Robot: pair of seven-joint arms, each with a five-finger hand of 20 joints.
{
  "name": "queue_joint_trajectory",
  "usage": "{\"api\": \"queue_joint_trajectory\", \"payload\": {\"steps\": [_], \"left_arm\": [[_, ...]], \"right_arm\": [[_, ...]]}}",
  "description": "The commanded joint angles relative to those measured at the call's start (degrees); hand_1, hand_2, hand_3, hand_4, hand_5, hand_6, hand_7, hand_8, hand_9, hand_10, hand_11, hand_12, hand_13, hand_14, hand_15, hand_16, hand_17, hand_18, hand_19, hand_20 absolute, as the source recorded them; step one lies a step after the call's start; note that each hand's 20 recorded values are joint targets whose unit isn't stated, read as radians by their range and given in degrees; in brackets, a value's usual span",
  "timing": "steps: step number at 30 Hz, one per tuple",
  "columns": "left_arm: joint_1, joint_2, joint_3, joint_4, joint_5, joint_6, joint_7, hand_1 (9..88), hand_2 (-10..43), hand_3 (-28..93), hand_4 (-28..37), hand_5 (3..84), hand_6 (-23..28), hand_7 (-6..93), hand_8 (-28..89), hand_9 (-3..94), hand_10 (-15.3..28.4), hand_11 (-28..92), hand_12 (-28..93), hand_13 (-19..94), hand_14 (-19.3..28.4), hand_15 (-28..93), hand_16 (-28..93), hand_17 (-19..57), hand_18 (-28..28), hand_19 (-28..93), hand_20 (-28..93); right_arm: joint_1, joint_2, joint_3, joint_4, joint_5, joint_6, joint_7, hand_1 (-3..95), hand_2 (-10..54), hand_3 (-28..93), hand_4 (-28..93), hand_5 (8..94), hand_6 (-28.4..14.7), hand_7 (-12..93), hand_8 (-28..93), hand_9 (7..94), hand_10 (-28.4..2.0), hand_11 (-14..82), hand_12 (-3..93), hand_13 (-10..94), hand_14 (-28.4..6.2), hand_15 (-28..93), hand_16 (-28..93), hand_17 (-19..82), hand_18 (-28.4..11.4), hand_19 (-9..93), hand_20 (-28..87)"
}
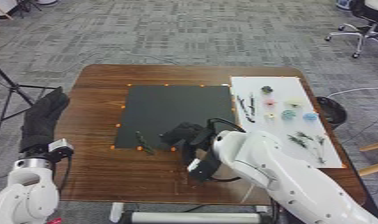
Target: Arrange flowers
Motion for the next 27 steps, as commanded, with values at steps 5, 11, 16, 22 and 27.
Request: {"api": "queue_joint_trajectory", "payload": {"steps": [5,11,16,22,27], "left_arm": [[0.0,-0.29,0.43,-0.2,-0.37,0.26,-0.36,17.6,6.8,74,-28.3,41.1,1.6,10.3,-7,38.4,12.0,12,10,33,13.6,10,2,1.5,10.0,3,14],[-0.2,-0.42,0.81,0.04,-0.43,0.43,-0.27,17.6,6.6,74,-28.3,40.9,1.5,10.3,-7,38.1,11.9,12,10,33,13.5,10,2,1.5,10.0,3,14],[-0.5,-0.67,0.89,0.36,-0.27,-0.09,-0.34,17.7,6.5,74,-28.3,40.8,1.4,10.3,-7,38.0,12.0,12,10,33,13.6,9,2,1.4,10.0,3,14],[0.5,-1.17,-0.04,0.24,-0.29,-0.95,0.11,17.7,6.5,74,-28.3,40.7,1.5,10.1,-7,37.7,11.7,12,10,33,13.6,9,3,1.4,10.0,3,14],[0.5,-1.28,0.08,0.34,-0.25,-1.26,0.19,17.7,6.4,74,-28.3,40.7,1.4,10.3,-7,37.8,11.8,12,10,33,13.6,9,3,1.4,10.0,3,14]], "right_arm": [[0.4,-4.0,-3.0,0.8,0.9,-1.4,0.7,22.9,10.3,53,-9,49.1,-9.9,2,-6,43.5,-14.8,4.4,5.2,88,-8.6,44,30,51,-20.6,90,39],[0.9,-5.7,-3.8,2.0,0.6,-1.5,0.5,23.0,10.4,53,-9,49.0,-9.9,2,-6,43.6,-14.8,4.4,5.2,88,-8.6,44,30,51,-20.5,90,39],[1.6,-7.2,-4.1,3.0,0.3,-1.7,0.3,23.0,10.4,53,-9,49.0,-9.9,2,-6,43.6,-14.9,4.4,5.2,88,-8.6,44,30,51,-20.5,90,39],[2.0,-8.1,-4.1,3.8,0.5,-1.4,0.1,23.1,10.4,53,-8,49.1,-9.9,2,-6,43.7,-14.7,4.4,5.2,88,-8.6,44,30,51,-20.5,90,39],[2.4,-9.1,-4.5,4.6,0.1,-1.3,-0.1,23.2,10.4,52,-8,49.1,-9.8,2,-6,43.7,-14.7,4.4,5.2,88,-8.6,44,29,51,-20.5,90,39]]}}
